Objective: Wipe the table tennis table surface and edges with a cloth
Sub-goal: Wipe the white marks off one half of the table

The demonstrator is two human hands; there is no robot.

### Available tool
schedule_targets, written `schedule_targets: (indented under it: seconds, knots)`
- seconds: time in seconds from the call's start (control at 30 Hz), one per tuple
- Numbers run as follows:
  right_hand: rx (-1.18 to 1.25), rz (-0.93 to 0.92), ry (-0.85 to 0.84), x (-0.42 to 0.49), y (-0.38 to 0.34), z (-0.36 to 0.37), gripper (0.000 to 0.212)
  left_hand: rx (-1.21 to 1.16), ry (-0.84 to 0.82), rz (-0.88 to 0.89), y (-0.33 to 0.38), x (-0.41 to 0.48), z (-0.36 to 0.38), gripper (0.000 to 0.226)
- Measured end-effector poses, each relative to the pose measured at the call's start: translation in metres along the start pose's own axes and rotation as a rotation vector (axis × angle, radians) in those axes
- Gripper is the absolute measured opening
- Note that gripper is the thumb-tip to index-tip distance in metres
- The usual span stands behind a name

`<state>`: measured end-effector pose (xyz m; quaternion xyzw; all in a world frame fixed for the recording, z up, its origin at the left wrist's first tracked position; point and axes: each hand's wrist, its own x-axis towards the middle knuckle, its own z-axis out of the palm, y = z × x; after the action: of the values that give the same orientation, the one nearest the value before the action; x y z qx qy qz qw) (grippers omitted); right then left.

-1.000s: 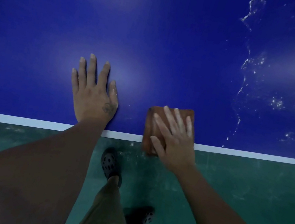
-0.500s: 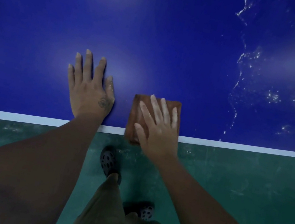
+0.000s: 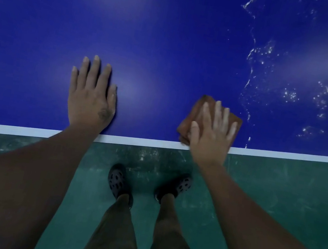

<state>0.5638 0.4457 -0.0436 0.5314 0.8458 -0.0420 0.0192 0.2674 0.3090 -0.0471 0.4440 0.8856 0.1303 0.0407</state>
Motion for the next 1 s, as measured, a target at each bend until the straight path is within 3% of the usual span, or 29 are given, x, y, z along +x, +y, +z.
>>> schedule_targets:
  seconds: [0.13, 0.27, 0.43, 0.57, 0.67, 0.87, 1.0]
  knots:
    - [0.036, -0.217, 0.04, -0.005, -0.013, 0.009, 0.064, -0.029, 0.016, 0.078, 0.041, -0.002, 0.004, 0.058]
    - [0.066, -0.407, 0.021, -0.003, 0.034, 0.008, 0.062, -0.086, -0.019, 0.048, 0.098, -0.001, 0.012, 0.059]
    - [0.012, -0.338, 0.019, 0.013, 0.136, 0.003, 0.064, 0.004, -0.117, -0.11, 0.155, 0.011, 0.036, 0.074]
    - [0.009, -0.304, -0.021, 0.017, 0.19, -0.005, 0.064, 0.066, -0.089, -0.145, 0.163, 0.008, 0.052, 0.083]
    - [0.021, -0.3, -0.026, 0.019, 0.172, -0.004, 0.064, 0.057, -0.06, -0.158, 0.163, 0.008, 0.052, 0.08]
    - [0.144, -0.441, -0.007, 0.048, 0.067, 0.004, 0.06, 0.023, -0.015, -0.177, 0.163, 0.007, 0.052, 0.071]
    - [0.178, -0.619, -0.015, 0.081, 0.074, 0.005, 0.062, 0.021, 0.008, -0.184, 0.163, 0.009, 0.055, 0.069]
